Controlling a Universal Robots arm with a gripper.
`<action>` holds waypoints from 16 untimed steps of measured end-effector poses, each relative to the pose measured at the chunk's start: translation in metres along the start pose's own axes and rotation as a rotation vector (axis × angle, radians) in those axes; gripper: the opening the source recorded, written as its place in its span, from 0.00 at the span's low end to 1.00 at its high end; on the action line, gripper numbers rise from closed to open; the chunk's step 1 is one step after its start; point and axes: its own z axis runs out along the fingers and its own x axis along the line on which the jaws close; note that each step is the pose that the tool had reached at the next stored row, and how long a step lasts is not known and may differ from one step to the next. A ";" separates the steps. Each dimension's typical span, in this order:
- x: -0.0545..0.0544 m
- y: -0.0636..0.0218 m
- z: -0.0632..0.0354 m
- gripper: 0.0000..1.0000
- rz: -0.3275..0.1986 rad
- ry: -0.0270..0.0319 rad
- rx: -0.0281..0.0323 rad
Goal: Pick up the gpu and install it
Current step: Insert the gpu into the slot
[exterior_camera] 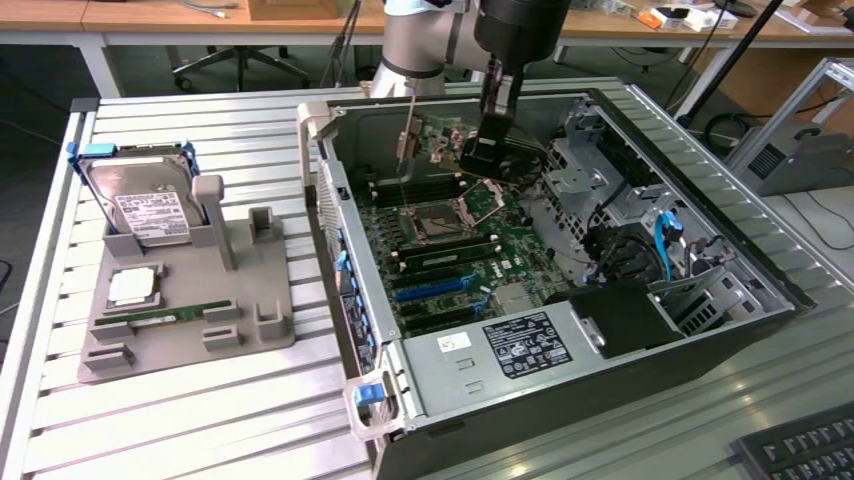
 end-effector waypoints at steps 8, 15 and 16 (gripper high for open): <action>0.000 0.0000 0.0000 0.27 -0.019 -0.0006 -0.0006; 0.000 0.0000 0.0001 0.27 -0.044 -0.0012 -0.0012; 0.000 0.0000 0.0001 0.27 -0.048 -0.0013 -0.0013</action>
